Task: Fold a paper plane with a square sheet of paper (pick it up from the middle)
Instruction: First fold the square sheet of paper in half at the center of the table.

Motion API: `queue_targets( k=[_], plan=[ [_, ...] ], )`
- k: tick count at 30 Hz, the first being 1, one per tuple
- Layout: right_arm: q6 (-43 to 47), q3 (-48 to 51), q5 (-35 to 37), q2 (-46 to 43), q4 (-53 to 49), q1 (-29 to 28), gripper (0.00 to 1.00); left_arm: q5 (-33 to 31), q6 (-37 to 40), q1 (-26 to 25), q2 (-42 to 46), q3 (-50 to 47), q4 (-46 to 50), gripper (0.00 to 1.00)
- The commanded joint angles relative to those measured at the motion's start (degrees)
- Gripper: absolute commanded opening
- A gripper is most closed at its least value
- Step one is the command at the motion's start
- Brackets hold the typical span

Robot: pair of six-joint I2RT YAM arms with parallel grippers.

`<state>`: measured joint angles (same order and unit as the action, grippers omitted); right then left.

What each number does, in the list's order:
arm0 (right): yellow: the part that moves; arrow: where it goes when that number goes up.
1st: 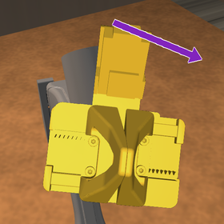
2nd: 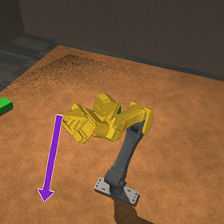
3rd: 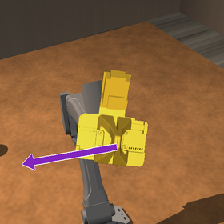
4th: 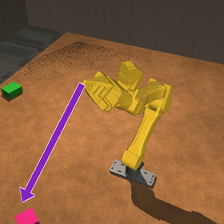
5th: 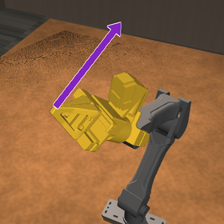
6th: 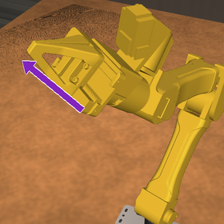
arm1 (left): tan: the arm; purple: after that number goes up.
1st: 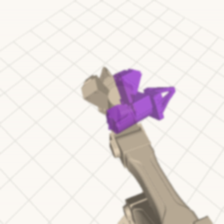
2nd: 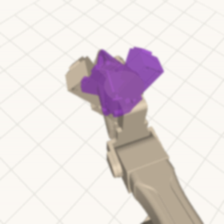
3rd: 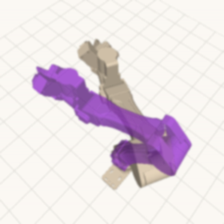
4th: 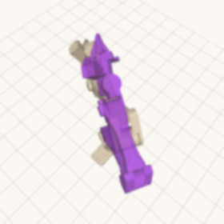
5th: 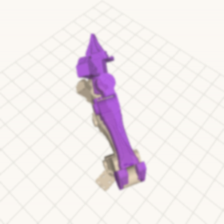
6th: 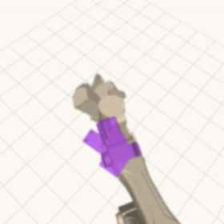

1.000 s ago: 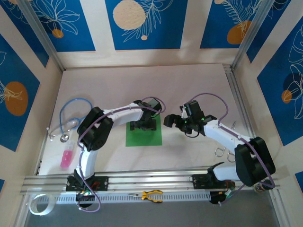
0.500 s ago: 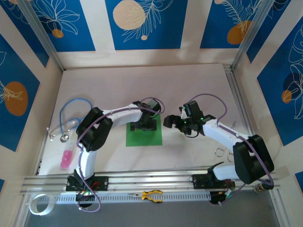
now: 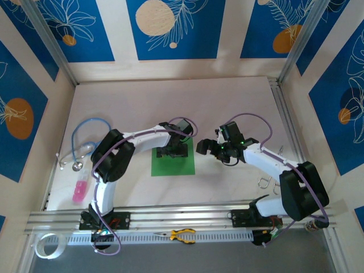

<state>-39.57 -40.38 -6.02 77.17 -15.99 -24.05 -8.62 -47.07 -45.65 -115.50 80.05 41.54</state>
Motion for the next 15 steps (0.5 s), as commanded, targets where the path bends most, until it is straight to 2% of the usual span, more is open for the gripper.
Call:
queue_targets(
  k=[1, 15],
  plan=[
    [-0.71, -1.39, -0.48, 0.44, -1.33, -0.56, 0.99, 2.29, -0.64, 0.19, -4.81, -3.33, -0.23, 0.89],
    [-0.78, -1.63, 0.61, 0.44, -1.84, -0.82, 0.99, 2.69, -0.03, 0.08, -5.0, -2.89, -0.58, 0.88]
  ],
)
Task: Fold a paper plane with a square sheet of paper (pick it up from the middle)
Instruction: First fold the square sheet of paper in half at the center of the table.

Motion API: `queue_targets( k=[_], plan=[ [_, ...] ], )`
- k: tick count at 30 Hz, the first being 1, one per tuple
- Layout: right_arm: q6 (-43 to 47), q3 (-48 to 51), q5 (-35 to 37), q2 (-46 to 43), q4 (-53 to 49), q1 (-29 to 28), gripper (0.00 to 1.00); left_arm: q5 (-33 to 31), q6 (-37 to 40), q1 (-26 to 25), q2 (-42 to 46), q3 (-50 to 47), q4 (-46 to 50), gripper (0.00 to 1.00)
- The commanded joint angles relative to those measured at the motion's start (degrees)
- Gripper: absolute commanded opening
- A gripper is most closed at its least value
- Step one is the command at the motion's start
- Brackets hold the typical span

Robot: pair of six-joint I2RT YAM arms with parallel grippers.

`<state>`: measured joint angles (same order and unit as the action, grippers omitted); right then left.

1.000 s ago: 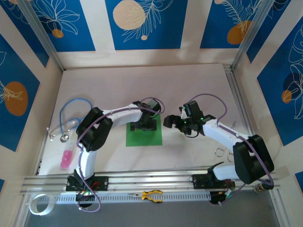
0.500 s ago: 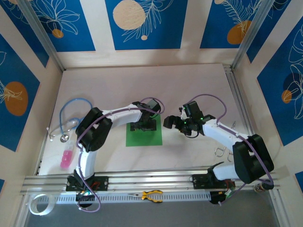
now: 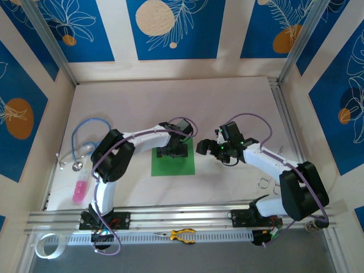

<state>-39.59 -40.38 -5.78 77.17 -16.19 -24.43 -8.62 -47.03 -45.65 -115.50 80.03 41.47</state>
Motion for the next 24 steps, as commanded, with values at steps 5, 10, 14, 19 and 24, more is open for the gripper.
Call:
queue_targets(
  k=[5, 10, 14, 19, 24],
  plan=[
    [-0.79, -1.86, 0.34, 0.29, -1.83, -0.55, 0.99, 2.69, -0.06, -0.02, -4.64, -3.01, -0.97, 0.88],
    [-0.84, -1.72, 0.78, 0.11, -2.09, -0.58, 0.99, 3.14, 0.09, -0.1, -4.59, -2.61, -1.31, 0.88],
    [-1.12, -1.68, 1.03, -0.08, -2.05, -0.56, 0.99, 3.09, 0.47, -0.22, -4.65, -2.2, -1.22, 0.87],
    [-1.11, -1.39, 1.3, -0.44, -2.1, -0.56, 0.99, 3.0, 1.29, -0.37, -4.57, -2.09, -1.38, 0.86],
    [-0.92, -1.61, 1.45, -0.57, -2.18, -0.54, 0.99, 3.0, 1.85, -0.37, -4.61, -1.46, -0.96, 0.85]
  ],
)
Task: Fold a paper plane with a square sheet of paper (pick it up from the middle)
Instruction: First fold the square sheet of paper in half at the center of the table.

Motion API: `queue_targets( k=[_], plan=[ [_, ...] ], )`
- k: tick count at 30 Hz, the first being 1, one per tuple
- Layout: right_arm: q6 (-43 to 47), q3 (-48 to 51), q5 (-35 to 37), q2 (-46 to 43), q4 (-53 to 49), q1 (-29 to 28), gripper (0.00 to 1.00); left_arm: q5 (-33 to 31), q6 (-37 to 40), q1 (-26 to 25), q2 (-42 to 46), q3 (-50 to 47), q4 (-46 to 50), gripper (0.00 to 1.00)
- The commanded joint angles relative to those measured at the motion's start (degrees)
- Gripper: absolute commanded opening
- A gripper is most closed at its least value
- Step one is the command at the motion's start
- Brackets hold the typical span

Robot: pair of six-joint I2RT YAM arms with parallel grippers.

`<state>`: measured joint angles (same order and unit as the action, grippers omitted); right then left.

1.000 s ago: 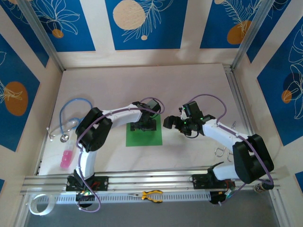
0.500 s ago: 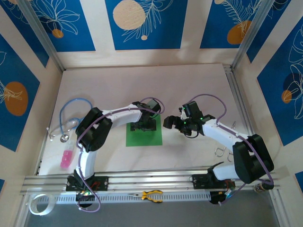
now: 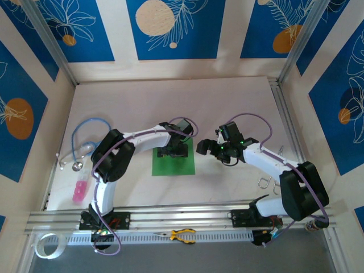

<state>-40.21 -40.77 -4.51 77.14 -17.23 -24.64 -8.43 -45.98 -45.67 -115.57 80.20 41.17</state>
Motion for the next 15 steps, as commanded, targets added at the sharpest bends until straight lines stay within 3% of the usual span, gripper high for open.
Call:
queue_targets(
  k=[1, 15],
  plan=[
    [-0.31, -1.2, 0.27, -0.52, -1.2, -0.33, 0.99, 2.81, 0.72, -0.35, -4.43, -1.71, -0.65, 0.85],
    [-1.28, -0.27, 1.95, -2.48, -0.86, -0.33, 0.99, 2.64, 2.25, -0.47, -0.51, -3.32, -3.73, 0.67]
  ],
)
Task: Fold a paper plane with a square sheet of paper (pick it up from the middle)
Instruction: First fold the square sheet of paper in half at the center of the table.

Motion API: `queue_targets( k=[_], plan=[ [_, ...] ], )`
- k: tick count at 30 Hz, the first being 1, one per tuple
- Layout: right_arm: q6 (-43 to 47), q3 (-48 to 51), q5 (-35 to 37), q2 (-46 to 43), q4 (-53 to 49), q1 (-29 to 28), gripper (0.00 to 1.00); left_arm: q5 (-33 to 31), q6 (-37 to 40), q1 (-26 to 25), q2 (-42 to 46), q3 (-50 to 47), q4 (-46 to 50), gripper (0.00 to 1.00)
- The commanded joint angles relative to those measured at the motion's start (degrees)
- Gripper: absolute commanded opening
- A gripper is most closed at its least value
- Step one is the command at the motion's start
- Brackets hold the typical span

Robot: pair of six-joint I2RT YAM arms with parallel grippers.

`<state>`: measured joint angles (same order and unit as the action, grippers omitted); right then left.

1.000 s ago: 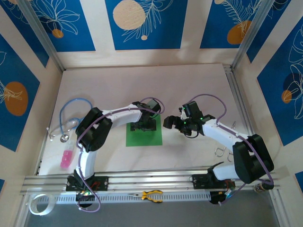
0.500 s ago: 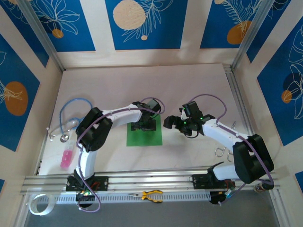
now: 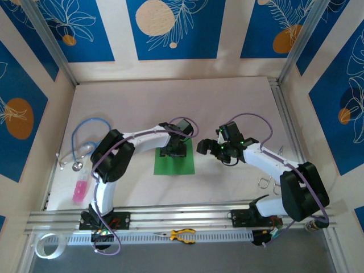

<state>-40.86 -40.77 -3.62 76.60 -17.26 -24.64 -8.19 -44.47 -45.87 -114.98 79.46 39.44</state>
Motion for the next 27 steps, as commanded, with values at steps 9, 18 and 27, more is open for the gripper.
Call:
queue_targets(
  k=[9, 18, 27],
  plan=[
    [-2.1, 0.34, 4.02, -3.16, -1.54, -0.23, 0.99, 1.19, 2.08, -0.39, 0.96, -3.52, -3.18, 0.5],
    [-3.74, 0.78, 6.76, -5.25, -2.51, 0.29, 0.99, 1.64, 2.04, -0.41, 4.58, -6.5, -7.39, 0.4],
    [-4.7, 2.1, 7.15, -7.86, -1.93, 1.22, 0.99, 3.69, 1.5, -0.41, 6.91, -7.83, -10.23, 0.4]
  ],
)
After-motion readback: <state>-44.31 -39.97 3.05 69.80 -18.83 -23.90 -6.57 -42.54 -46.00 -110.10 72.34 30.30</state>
